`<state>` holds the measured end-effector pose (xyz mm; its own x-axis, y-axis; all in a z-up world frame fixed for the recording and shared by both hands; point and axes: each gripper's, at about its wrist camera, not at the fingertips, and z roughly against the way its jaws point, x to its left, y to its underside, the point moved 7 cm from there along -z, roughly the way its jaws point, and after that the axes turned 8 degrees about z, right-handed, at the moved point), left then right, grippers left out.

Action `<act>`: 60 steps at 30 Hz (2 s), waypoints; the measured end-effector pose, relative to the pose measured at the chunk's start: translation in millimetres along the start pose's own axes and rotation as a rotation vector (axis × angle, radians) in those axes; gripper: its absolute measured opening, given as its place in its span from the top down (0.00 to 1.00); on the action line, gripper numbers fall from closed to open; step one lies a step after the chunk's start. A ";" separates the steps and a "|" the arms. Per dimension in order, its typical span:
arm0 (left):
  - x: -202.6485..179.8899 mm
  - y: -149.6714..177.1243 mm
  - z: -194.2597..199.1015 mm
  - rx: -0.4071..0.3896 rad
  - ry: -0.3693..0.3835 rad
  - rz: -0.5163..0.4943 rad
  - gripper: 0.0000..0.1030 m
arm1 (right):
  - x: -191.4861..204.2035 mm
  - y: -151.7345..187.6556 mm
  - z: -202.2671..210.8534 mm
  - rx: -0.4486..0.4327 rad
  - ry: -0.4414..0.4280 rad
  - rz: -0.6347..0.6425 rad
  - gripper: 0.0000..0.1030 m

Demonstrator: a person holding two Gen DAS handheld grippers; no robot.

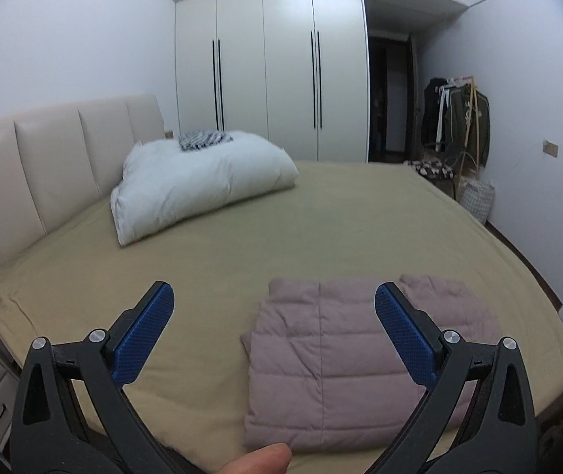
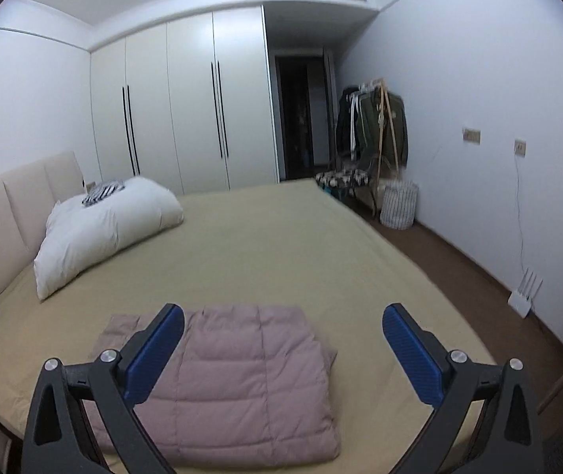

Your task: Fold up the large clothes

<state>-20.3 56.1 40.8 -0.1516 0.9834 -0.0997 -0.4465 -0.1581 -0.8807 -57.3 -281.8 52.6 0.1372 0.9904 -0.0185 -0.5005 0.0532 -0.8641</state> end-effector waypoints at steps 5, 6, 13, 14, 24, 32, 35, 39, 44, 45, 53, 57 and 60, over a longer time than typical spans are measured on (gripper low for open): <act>-3.7 70.9 -53.8 0.224 -0.002 0.010 0.00 | 17.4 57.0 -41.1 0.226 -0.009 -0.016 0.00; -3.3 83.4 -61.3 0.264 0.001 0.014 0.00 | 21.1 66.1 -47.2 0.262 -0.013 -0.010 0.00; -6.6 121.5 -87.6 0.354 -0.022 -0.010 0.00 | 45.7 102.5 -60.1 0.371 -0.040 0.040 0.00; -7.3 122.7 -87.0 0.359 -0.022 -0.013 0.00 | 49.7 102.9 -58.7 0.374 -0.036 0.051 0.00; -17.3 124.8 -76.0 0.405 -0.013 -0.034 0.00 | 58.5 111.6 -64.0 0.395 -0.017 0.103 0.00; -24.5 133.9 -84.4 0.434 -0.002 -0.036 0.00 | 62.2 115.0 -65.9 0.403 -0.017 0.123 0.00; -26.1 136.3 -87.0 0.439 -0.005 -0.038 0.00 | 64.8 115.5 -66.1 0.404 -0.019 0.131 0.00; -26.7 138.0 -89.1 0.441 -0.008 -0.039 0.00 | 65.5 116.6 -66.8 0.407 -0.023 0.133 0.00; -26.7 138.9 -89.5 0.444 -0.008 -0.037 0.00 | 67.7 118.0 -67.3 0.411 -0.025 0.138 0.00; -26.7 139.1 -89.4 0.445 -0.008 -0.036 0.00 | 68.0 118.2 -67.4 0.411 -0.025 0.139 0.00; -25.9 139.9 -89.9 0.450 -0.006 -0.035 0.00 | 70.6 119.1 -67.2 0.414 -0.026 0.142 0.00; -26.2 140.3 -89.4 0.450 -0.007 -0.034 0.00 | 71.4 119.9 -67.3 0.414 -0.025 0.145 0.00; -26.3 140.3 -89.2 0.451 -0.006 -0.034 0.00 | 71.4 119.8 -67.2 0.411 -0.026 0.151 0.00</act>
<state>-0.3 16.0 -121.4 -0.1348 0.9884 -0.0706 -0.7905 -0.1502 -0.5938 -50.0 -213.3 -86.0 0.0179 0.9936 -0.1120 -0.8125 -0.0508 -0.5807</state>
